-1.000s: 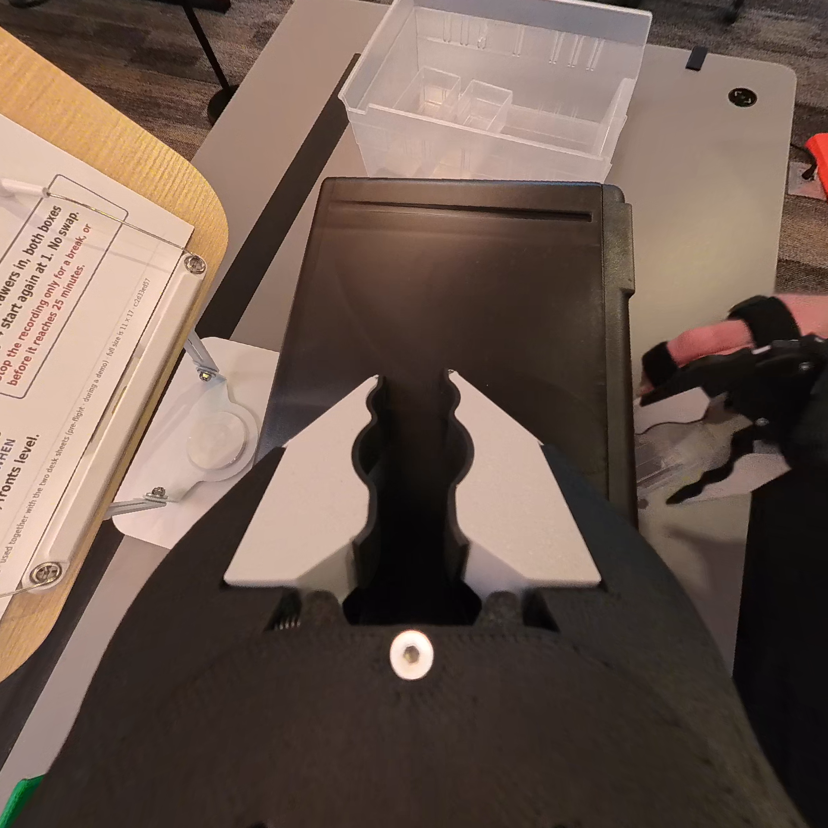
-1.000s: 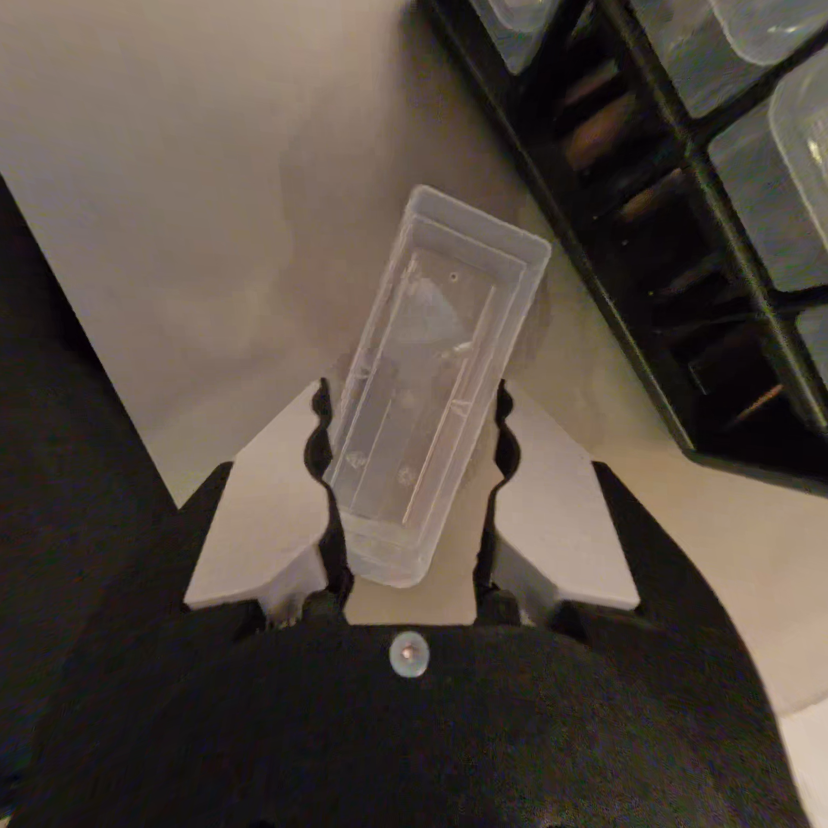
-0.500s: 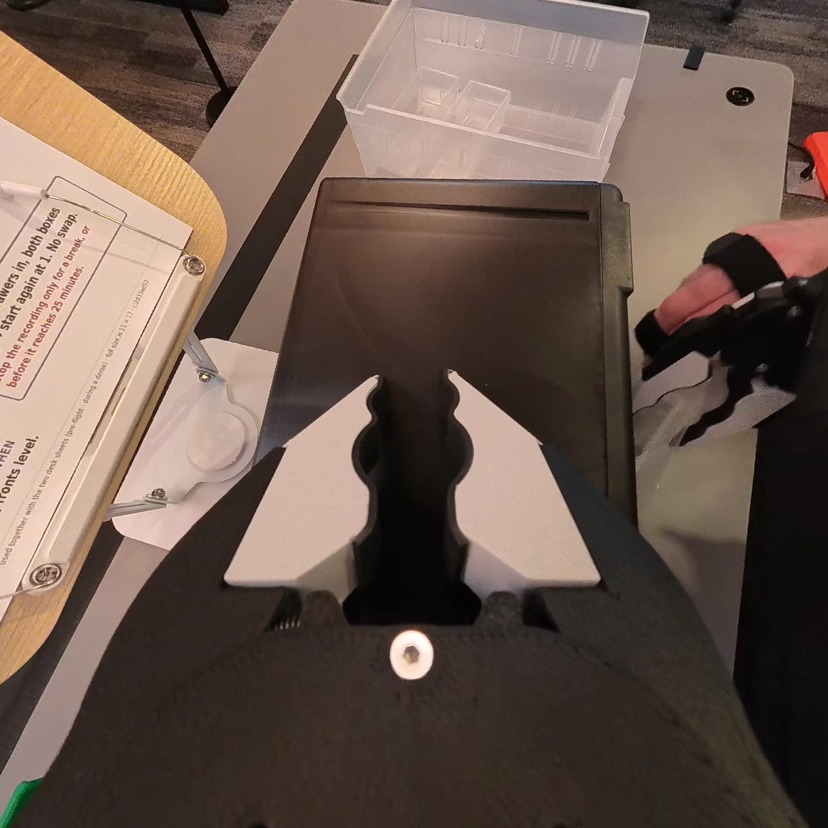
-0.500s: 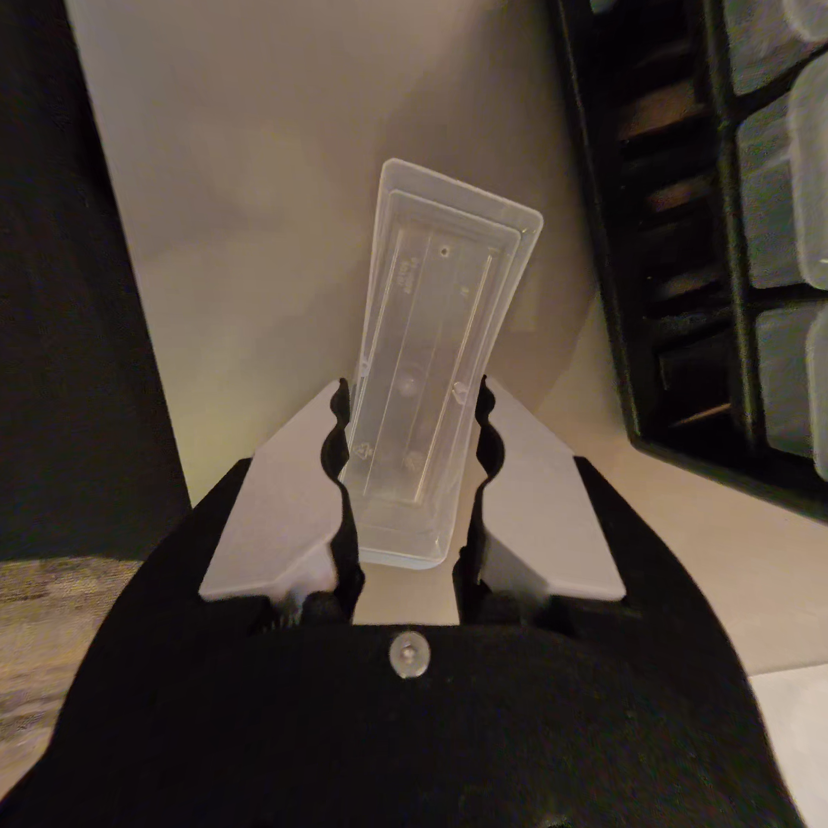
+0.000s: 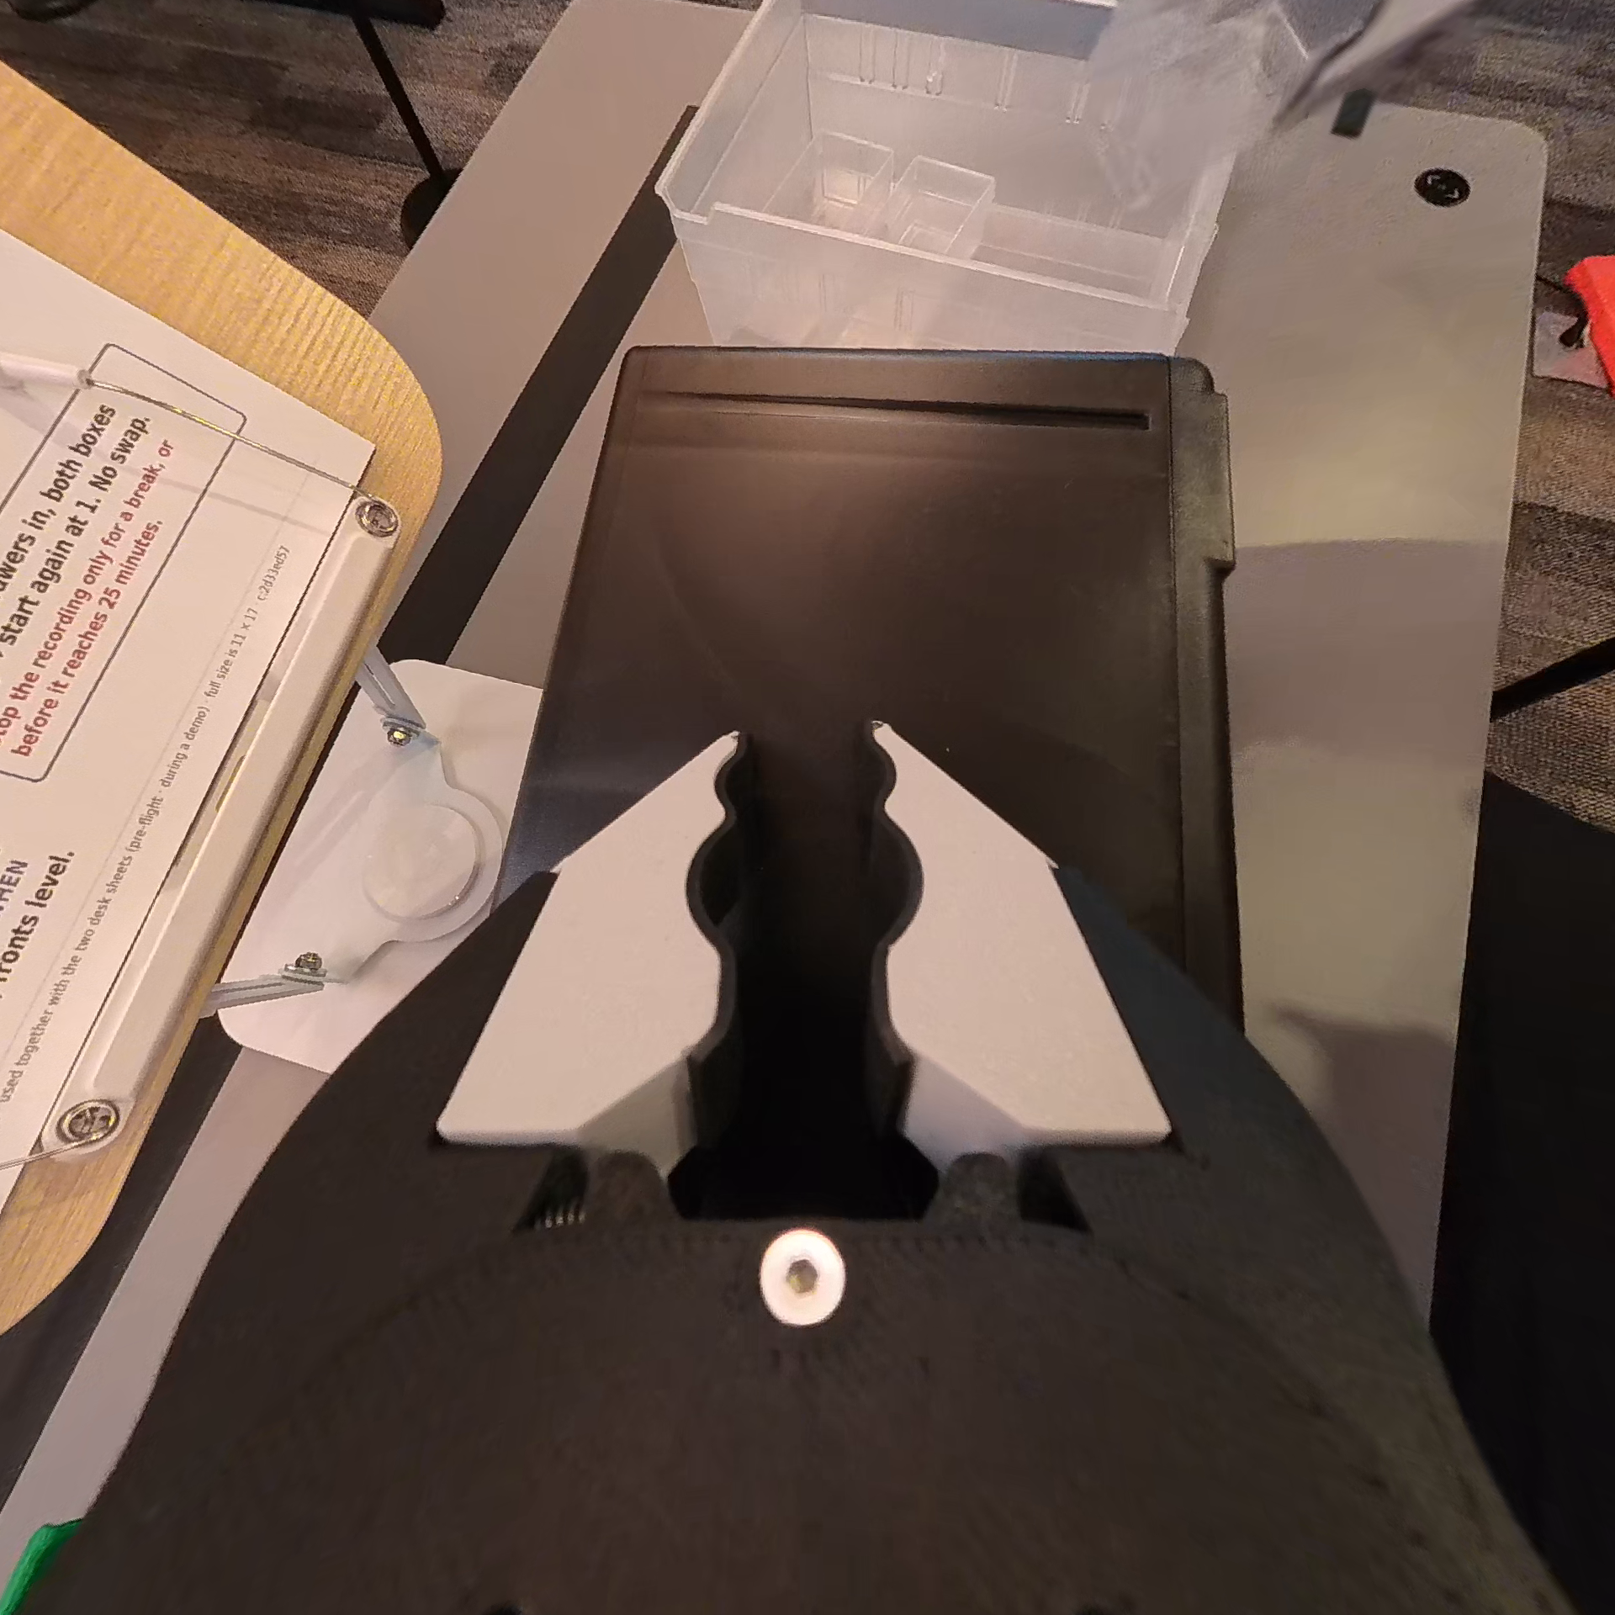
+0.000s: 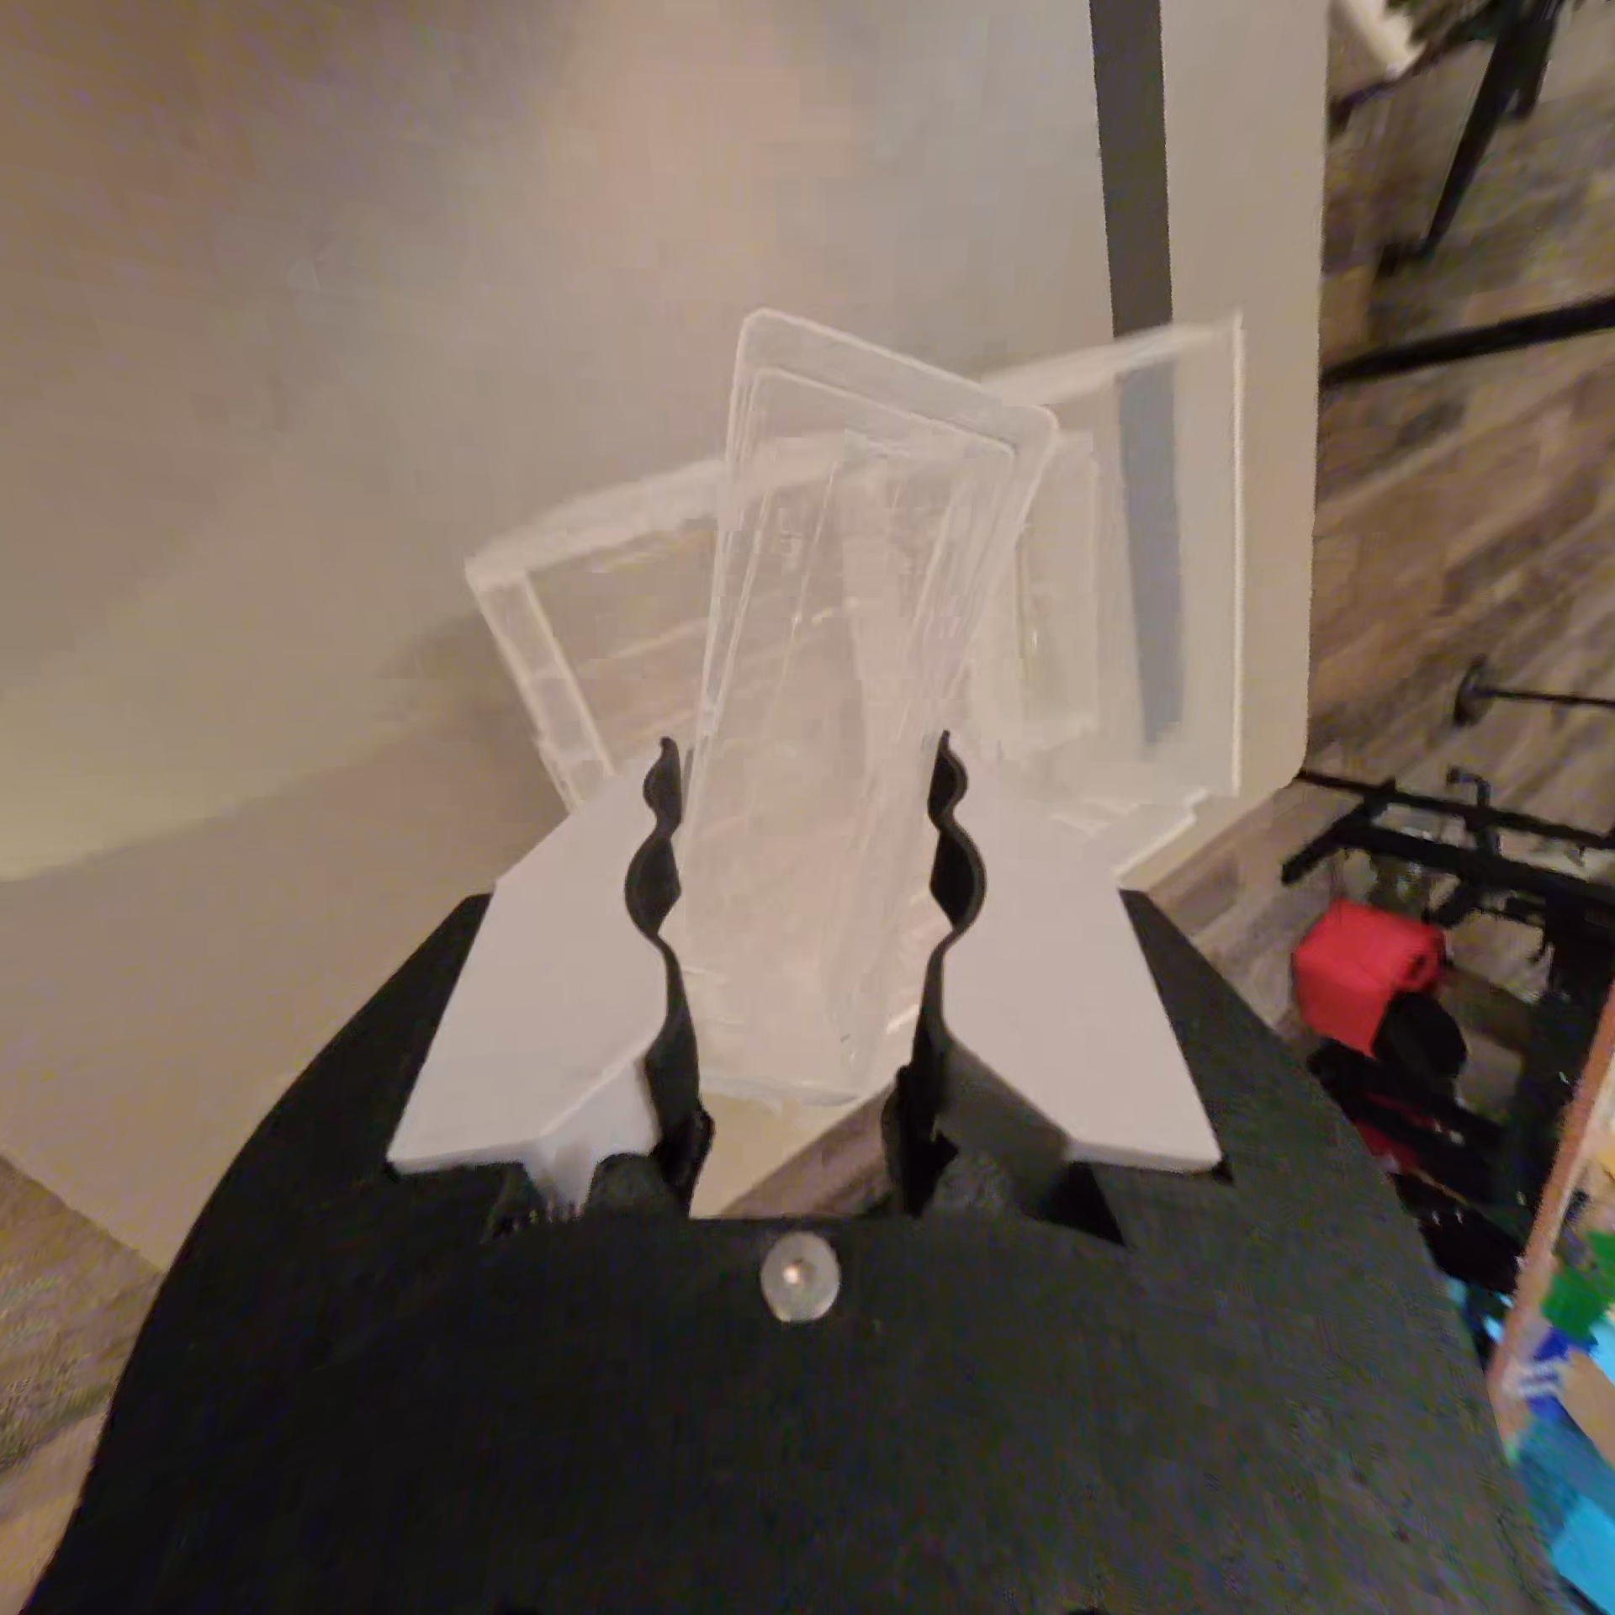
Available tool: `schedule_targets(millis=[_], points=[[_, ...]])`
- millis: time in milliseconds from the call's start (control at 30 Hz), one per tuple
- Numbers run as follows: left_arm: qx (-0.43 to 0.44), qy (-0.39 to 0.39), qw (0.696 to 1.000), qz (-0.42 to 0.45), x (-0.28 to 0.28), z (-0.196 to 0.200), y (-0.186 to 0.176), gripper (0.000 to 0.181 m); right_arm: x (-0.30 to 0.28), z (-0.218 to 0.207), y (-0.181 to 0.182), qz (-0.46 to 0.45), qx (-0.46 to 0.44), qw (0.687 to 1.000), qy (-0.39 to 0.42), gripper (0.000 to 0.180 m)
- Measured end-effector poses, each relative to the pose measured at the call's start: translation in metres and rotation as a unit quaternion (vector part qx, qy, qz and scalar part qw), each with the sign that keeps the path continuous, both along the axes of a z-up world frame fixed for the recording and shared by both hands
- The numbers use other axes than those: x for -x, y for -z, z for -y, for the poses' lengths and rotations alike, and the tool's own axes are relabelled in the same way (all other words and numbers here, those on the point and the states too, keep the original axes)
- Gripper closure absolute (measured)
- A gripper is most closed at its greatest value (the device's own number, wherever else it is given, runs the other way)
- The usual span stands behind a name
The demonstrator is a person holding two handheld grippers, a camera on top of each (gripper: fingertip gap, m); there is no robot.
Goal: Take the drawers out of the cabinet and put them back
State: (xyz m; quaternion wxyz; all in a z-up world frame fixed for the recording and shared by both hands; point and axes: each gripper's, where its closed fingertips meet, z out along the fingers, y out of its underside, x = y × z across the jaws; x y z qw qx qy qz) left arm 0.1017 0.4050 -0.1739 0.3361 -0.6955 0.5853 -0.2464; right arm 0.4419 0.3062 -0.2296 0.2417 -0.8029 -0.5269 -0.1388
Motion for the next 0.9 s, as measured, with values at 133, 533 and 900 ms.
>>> schedule_targets(millis=[133,533,900], points=[[0.001,-0.001,1.000,0.000,0.000,0.000,0.000,0.157,-0.042,-0.023,0.044,0.040,0.068,0.997,0.006,0.124],[0.003,0.000,1.000,0.000,0.000,0.000,0.000,0.157,-0.050,-0.056,0.141,0.115,0.147,0.981,-0.045,0.118],[0.002,0.000,1.000,0.000,0.000,0.000,0.000,0.157,-0.043,-0.071,0.115,0.148,0.062,0.987,-0.029,0.105]])
